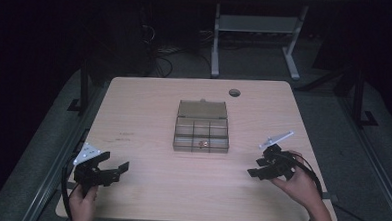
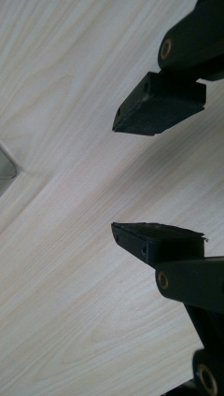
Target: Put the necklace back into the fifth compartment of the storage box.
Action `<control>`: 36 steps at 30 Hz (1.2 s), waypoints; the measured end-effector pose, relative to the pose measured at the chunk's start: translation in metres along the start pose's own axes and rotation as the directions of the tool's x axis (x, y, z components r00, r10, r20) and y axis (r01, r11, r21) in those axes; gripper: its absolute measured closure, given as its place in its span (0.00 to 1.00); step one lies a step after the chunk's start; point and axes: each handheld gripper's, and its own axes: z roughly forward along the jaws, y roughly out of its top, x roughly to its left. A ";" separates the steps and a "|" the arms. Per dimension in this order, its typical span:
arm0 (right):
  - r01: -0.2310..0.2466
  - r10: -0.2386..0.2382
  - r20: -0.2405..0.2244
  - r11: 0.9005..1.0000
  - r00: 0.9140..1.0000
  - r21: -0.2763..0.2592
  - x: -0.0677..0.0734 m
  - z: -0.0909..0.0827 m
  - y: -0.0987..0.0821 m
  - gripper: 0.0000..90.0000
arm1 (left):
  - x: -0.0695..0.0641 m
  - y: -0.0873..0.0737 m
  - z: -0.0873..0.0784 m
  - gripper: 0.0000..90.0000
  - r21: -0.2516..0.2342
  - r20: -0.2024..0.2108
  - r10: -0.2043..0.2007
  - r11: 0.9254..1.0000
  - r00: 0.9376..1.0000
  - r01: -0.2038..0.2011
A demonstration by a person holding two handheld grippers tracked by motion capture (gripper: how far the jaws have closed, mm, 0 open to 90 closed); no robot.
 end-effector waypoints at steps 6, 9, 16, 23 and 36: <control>-0.010 0.010 0.002 1.000 1.000 -0.003 0.000 -0.001 -0.010 0.48 | 0.000 0.000 0.000 0.16 0.004 0.001 0.002 1.000 1.000 -0.002; -0.016 0.016 -0.001 1.000 1.000 -0.002 0.000 -0.001 -0.015 0.48 | 0.000 0.000 0.000 0.16 0.003 0.002 0.003 1.000 1.000 -0.003; -0.022 0.022 -0.003 1.000 1.000 -0.010 0.002 -0.003 -0.025 0.47 | -0.001 0.000 0.001 0.16 0.001 0.002 0.002 1.000 1.000 -0.002; -0.033 0.033 -0.001 0.999 0.999 -0.016 0.005 -0.005 -0.036 0.46 | -0.002 0.000 0.001 0.16 0.000 0.005 0.004 1.000 1.000 -0.004; -0.054 0.054 -0.006 0.998 0.999 -0.026 0.008 -0.008 -0.054 0.45 | -0.004 0.000 0.001 0.16 0.006 0.006 0.004 1.000 1.000 -0.004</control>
